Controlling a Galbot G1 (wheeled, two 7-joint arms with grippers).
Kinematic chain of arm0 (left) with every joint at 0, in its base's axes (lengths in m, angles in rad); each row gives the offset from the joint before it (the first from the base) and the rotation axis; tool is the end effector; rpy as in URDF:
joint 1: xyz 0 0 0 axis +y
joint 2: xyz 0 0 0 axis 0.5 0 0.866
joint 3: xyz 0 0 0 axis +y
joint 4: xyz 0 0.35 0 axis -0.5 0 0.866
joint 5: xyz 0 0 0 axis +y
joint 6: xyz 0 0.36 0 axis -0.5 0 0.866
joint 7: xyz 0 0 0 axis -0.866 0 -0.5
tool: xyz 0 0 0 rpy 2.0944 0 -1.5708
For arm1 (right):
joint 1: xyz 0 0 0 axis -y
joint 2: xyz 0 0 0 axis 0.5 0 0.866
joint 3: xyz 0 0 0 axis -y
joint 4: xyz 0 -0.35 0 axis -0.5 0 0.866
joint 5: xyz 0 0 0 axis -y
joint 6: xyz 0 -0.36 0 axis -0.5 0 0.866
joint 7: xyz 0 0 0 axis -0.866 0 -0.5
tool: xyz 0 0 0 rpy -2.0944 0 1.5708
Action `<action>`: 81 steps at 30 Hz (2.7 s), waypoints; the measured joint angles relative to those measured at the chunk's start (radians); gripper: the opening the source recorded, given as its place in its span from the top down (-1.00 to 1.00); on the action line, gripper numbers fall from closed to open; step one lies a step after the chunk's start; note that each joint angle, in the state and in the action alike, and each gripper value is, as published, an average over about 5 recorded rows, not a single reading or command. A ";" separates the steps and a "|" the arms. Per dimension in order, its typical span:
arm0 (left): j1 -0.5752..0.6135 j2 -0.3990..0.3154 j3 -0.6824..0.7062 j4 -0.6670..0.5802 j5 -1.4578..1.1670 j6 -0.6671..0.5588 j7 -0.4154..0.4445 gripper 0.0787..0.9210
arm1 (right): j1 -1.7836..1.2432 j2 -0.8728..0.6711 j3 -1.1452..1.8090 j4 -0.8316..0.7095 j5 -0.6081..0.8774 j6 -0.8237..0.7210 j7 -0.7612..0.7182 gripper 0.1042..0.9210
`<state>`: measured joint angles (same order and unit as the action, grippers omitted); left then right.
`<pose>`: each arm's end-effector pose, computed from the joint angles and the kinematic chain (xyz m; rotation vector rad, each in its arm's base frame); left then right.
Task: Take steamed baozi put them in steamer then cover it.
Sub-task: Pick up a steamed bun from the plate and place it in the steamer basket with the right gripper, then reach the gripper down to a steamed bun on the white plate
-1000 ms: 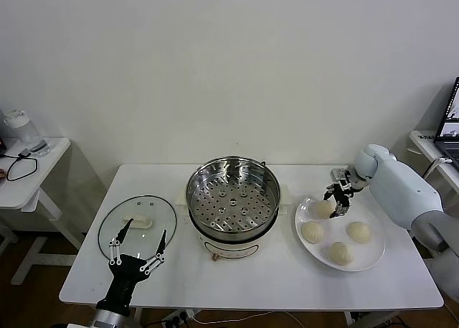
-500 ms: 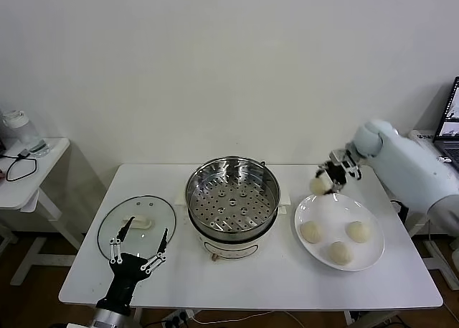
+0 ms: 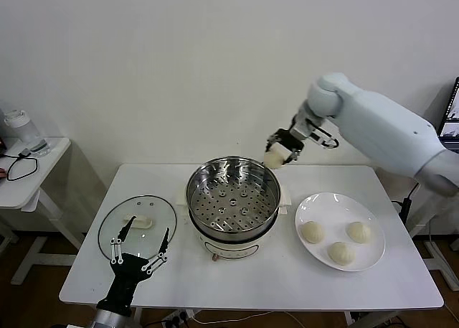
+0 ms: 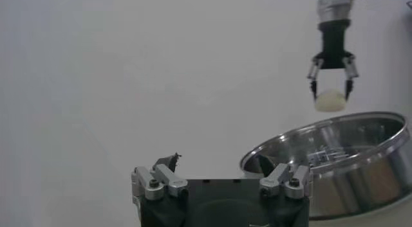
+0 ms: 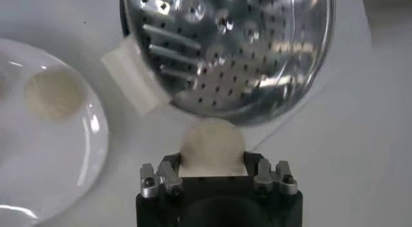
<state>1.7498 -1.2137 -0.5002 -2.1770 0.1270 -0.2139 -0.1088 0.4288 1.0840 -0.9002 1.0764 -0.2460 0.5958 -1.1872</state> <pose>0.1364 0.0442 -0.2966 0.2625 2.9376 0.5362 0.6086 0.0334 -0.0112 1.9092 -0.7534 2.3385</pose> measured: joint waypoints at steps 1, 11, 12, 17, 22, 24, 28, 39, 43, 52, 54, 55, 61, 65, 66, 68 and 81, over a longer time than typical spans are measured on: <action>-0.001 0.001 0.000 0.000 -0.001 0.000 0.000 -0.77 | 0.000 0.015 -0.004 0.000 -0.009 0.011 0.001 -0.37; -0.007 0.003 -0.008 0.001 -0.006 -0.006 -0.002 -0.77 | -0.034 0.160 -0.018 -0.063 -0.114 0.096 0.013 -0.35; -0.008 0.003 -0.009 0.001 -0.007 -0.007 -0.002 -0.77 | -0.039 0.171 -0.019 -0.072 -0.124 0.101 0.014 -0.35; -0.010 0.003 -0.012 0.005 -0.009 -0.010 -0.003 -0.77 | -0.063 0.220 -0.024 -0.111 -0.164 0.124 0.015 -0.36; -0.013 0.003 -0.014 0.011 -0.011 -0.012 -0.003 -0.77 | -0.083 0.256 -0.024 -0.146 -0.194 0.141 0.019 -0.36; -0.015 0.003 -0.014 0.013 -0.012 -0.013 -0.003 -0.77 | -0.091 0.268 -0.023 -0.160 -0.205 0.146 0.020 -0.36; -0.016 0.003 -0.015 0.016 -0.015 -0.016 -0.004 -0.77 | -0.105 0.289 -0.022 -0.184 -0.226 0.155 0.025 -0.39; -0.020 0.002 -0.024 0.024 -0.020 -0.021 -0.005 -0.77 | -0.106 0.285 -0.016 -0.180 -0.206 0.132 0.015 -0.76; -0.020 0.002 -0.024 0.025 -0.020 -0.021 -0.006 -0.77 | -0.072 0.229 -0.030 -0.118 -0.111 0.049 -0.018 -0.76; -0.028 0.005 -0.010 0.025 -0.019 -0.017 -0.006 -0.77 | 0.058 0.014 -0.104 -0.023 0.208 -0.254 -0.064 -0.76; -0.030 0.007 -0.007 0.025 -0.019 -0.016 -0.006 -0.77 | 0.078 -0.039 -0.132 -0.017 0.271 -0.322 -0.070 -0.76; -0.031 0.007 -0.005 0.025 -0.019 -0.016 -0.006 -0.77 | 0.084 -0.065 -0.147 -0.013 0.299 -0.352 -0.072 -0.76; -0.036 0.008 0.001 0.025 -0.018 -0.013 -0.006 -0.77 | 0.090 -0.197 -0.244 0.012 0.419 -0.496 -0.071 -0.76; -0.038 0.006 0.001 0.027 -0.018 -0.012 -0.006 -0.77 | 0.061 -0.255 -0.293 0.033 0.467 -0.562 -0.055 -0.76; -0.039 0.005 0.001 0.028 -0.018 -0.012 -0.006 -0.77 | 0.051 -0.265 -0.302 0.037 0.475 -0.576 -0.050 -0.76; -0.040 0.004 0.000 0.029 -0.018 -0.011 -0.006 -0.77 | 0.031 -0.281 -0.316 0.041 0.488 -0.599 -0.037 -0.76; -0.034 0.000 -0.010 0.033 -0.017 -0.012 -0.006 -0.77 | -0.106 -0.314 -0.337 0.041 0.496 -0.677 0.030 -0.76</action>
<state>1.7154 -1.2141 -0.5106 -2.1437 0.1099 -0.2256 -0.1148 0.3229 0.7701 -1.2375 1.1170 0.2495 -0.0813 -1.1574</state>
